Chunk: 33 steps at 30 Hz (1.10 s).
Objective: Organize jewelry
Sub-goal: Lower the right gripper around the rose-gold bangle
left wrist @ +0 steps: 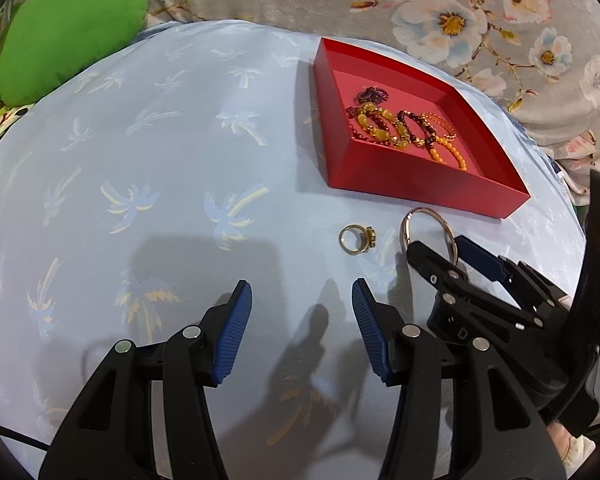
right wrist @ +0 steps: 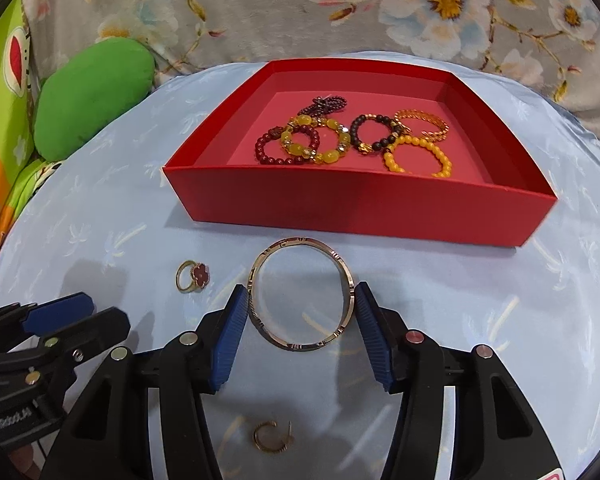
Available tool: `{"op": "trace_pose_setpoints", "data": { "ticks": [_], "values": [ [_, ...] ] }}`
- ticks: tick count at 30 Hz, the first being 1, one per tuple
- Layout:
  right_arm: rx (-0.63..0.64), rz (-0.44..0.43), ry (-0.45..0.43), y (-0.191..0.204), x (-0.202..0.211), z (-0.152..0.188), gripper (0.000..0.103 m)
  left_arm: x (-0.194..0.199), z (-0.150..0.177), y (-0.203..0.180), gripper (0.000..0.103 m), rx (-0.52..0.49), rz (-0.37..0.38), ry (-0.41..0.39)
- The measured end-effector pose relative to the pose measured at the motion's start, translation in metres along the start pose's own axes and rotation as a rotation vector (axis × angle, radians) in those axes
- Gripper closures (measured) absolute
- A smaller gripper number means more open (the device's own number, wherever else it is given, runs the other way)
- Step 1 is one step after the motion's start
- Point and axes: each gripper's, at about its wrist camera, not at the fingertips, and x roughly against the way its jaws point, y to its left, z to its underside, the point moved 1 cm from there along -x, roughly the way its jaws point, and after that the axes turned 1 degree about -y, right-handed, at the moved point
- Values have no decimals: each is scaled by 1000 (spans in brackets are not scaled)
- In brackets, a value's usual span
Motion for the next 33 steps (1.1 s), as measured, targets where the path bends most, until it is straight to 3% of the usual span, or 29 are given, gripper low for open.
{"op": "trace_pose_setpoints", "data": {
  "ticks": [14,20,22,24,30,31,33],
  "values": [
    [-102,0,-16,-41,29,9,50,-32,-19,-35,54,-58,0,-13],
    [-119,-10,-11,-46,27,10,50,-40,-24,-39,65,-77,-13,-24],
    [-122,-11,-8,-47,26,12,50,-41,-24,-41,76,-89,-12,-26],
    [-123,-14,-7,-48,26,13,50,-41,-24,-42,80,-97,-10,-25],
    [-126,-16,-6,-48,28,15,50,-39,-21,-48,81,-115,-1,-23],
    [-127,-17,-7,-49,30,16,50,-39,-20,-49,97,-115,3,-22],
    [-127,-17,-10,-49,33,18,50,-36,-19,-51,98,-112,11,-16]
  ]
}}
